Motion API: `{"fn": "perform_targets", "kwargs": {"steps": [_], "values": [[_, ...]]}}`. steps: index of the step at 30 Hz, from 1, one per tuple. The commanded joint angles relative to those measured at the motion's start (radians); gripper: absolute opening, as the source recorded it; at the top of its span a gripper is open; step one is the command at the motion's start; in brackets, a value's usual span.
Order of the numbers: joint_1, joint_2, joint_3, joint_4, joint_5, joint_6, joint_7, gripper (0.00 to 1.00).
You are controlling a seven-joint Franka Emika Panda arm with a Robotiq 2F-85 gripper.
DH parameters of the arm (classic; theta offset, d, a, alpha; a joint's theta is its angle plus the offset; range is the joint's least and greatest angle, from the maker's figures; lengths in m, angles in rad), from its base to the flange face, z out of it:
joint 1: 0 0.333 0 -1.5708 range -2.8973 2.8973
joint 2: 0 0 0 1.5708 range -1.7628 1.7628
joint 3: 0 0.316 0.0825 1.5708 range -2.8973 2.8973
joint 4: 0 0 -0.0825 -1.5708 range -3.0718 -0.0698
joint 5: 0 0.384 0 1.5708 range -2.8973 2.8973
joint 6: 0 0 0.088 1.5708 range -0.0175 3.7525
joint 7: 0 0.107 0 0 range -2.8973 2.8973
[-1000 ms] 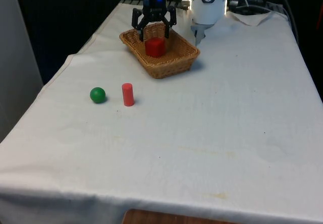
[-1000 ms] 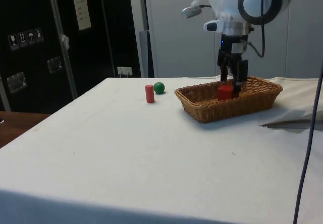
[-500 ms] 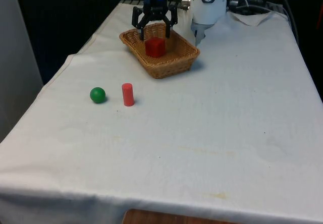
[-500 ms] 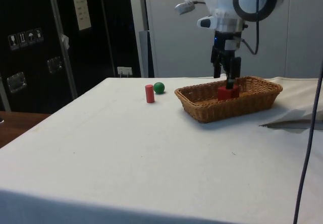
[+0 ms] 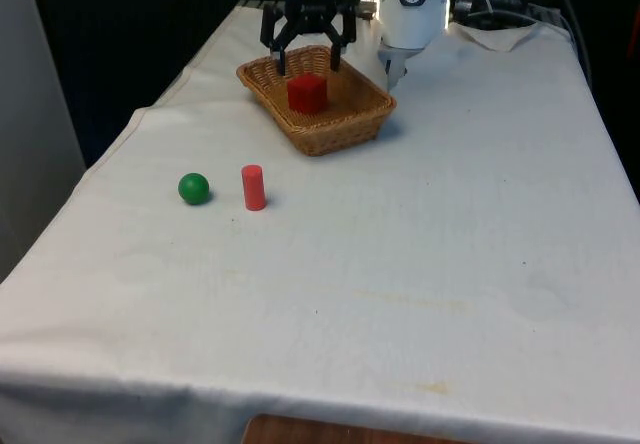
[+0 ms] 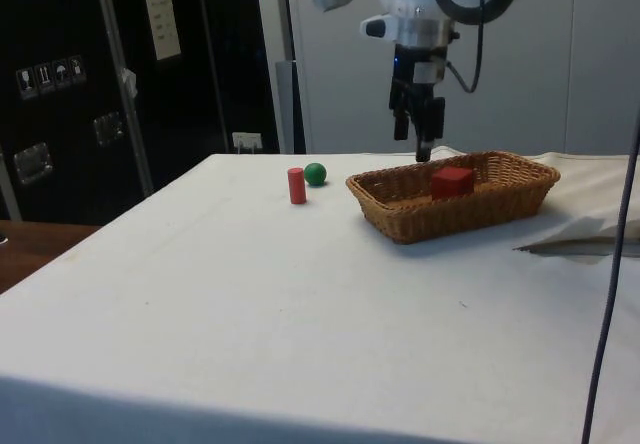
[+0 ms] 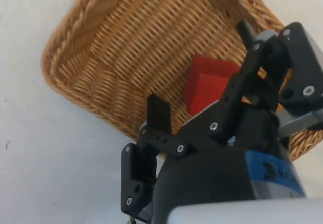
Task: Pick up the object to the left of the cylinder and place it into the basket.
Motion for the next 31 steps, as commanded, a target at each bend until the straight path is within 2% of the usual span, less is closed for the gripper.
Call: {"fn": "perform_targets", "kwargs": {"steps": [1, 4, 5, 6, 13, 14, 15, 19, 21, 22, 23, 28, 31], "values": [[0.007, -0.001, 0.009, 0.016, 0.009, -0.020, 0.010, 1.00], [0.013, -0.001, 0.026, 0.045, 0.012, -0.045, 0.029, 1.00], [0.006, 0.000, 0.023, 0.037, 0.002, -0.032, 0.027, 1.00], [0.014, -0.001, 0.030, 0.052, 0.013, -0.051, 0.033, 1.00], [0.022, 0.003, 0.062, 0.109, 0.021, -0.098, 0.062, 1.00], [0.015, 0.001, 0.061, 0.103, 0.008, -0.089, 0.064, 1.00], [0.023, 0.005, 0.066, 0.116, 0.023, -0.103, 0.065, 1.00], [0.028, 0.020, 0.083, 0.149, 0.042, -0.123, 0.070, 1.00], [0.029, 0.029, 0.089, 0.161, 0.054, -0.125, 0.069, 1.00], [0.023, 0.029, 0.089, 0.158, 0.043, -0.118, 0.071, 1.00], [0.031, 0.040, 0.097, 0.175, 0.065, -0.128, 0.068, 1.00], [0.029, 0.066, 0.112, 0.199, 0.091, -0.128, 0.062, 1.00], [0.027, 0.079, 0.112, 0.206, 0.086, -0.122, 0.068, 1.00]]}}
